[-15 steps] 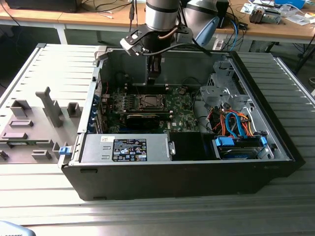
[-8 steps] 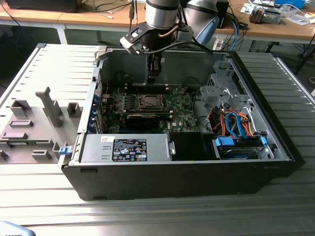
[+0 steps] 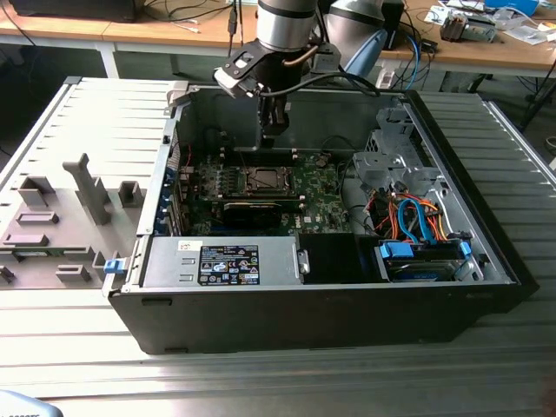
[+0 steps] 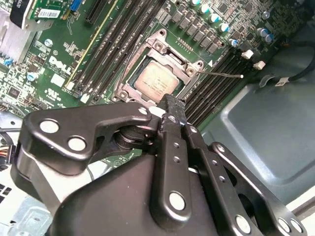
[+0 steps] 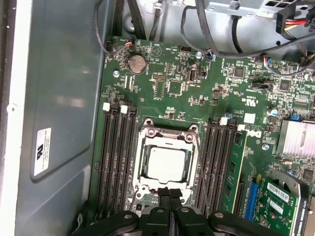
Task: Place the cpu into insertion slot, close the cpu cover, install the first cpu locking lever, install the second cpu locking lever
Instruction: 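Install the first cpu locking lever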
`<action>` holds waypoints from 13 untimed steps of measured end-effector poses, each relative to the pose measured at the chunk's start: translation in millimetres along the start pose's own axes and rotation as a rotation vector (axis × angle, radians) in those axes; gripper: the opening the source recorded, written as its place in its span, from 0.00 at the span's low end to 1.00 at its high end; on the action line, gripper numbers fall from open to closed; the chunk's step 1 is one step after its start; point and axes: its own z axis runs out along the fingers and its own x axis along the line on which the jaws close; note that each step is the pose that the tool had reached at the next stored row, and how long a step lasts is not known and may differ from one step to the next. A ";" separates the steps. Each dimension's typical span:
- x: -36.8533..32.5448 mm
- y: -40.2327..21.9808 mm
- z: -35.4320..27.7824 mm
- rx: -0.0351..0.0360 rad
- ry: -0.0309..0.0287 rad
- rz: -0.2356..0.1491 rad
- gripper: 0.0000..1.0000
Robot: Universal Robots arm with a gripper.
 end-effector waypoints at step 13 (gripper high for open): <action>0.0 0.0 0.0 -0.0013 -0.0058 -0.076 0.11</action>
